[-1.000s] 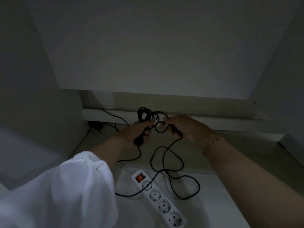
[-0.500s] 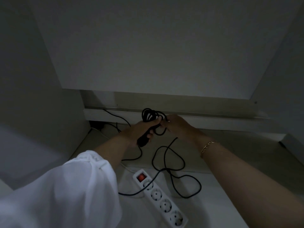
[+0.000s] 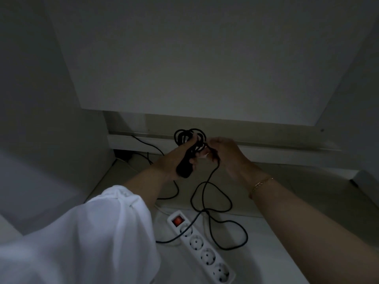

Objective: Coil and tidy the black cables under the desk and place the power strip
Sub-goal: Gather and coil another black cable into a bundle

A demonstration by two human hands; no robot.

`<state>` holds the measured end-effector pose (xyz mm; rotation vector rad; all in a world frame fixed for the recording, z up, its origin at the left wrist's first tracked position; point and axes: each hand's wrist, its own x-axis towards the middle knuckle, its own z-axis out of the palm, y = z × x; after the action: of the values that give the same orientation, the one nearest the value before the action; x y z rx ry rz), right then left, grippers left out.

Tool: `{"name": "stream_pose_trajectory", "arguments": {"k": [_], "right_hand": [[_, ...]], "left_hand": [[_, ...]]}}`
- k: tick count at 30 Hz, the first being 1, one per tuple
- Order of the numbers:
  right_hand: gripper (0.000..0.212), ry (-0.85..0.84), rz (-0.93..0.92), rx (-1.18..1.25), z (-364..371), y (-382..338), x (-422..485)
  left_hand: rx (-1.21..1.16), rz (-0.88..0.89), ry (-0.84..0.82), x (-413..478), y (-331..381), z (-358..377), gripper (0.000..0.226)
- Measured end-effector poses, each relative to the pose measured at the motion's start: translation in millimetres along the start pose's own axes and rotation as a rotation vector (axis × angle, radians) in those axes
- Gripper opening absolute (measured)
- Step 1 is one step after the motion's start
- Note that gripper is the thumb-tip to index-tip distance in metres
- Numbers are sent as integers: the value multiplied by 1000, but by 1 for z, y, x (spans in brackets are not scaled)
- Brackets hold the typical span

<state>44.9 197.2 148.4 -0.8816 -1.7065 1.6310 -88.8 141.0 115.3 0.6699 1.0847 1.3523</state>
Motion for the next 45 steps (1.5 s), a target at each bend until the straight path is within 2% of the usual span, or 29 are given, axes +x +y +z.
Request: {"name": "stream_pose_trajectory", "arguments": {"k": [4, 8, 11, 14, 17, 19, 21, 26, 29, 31, 35, 40, 45], "right_hand": [[11, -16, -21, 23, -2, -6, -1], [11, -35, -70, -10, -5, -11, -4], [14, -81, -106, -97, -6, -13, -3], [15, -201, -93, -121, -7, -14, -5], [13, -356, 12, -287, -7, -9, -6], [9, -423, 97, -344, -6, -3, -6], [7, -421, 135, -381, -5, 2, -4], [17, -242, 107, -493, -3, 8, 0], [19, -244, 128, -521, -6, 7, 1], [16, -187, 157, -452, -8, 3, 1], [39, -70, 38, -124, -13, -3, 1], [44, -141, 74, -84, -6, 0, 4], [37, -167, 200, 50, -17, 6, 5]], "left_hand": [[-87, -13, -84, -3, 4, -4, 52], [-53, -59, -76, -5, 2, -5, 46], [-97, -13, 38, 0, 4, -2, 32], [-138, 79, 143, 7, 6, -5, 31], [-169, 144, 231, 8, 7, -11, 22], [-177, 173, 231, 8, 8, -11, 19], [-178, 163, 187, 7, 8, -9, 18], [-130, 66, 106, 5, 7, -3, 26], [-80, 25, 84, 2, 8, -5, 15], [11, 0, 74, 0, 7, -8, 12], [141, -55, 25, -1, 6, -4, 13], [289, -129, -150, 0, 2, 4, 41], [493, -218, -275, 0, -1, 9, 26]]}}
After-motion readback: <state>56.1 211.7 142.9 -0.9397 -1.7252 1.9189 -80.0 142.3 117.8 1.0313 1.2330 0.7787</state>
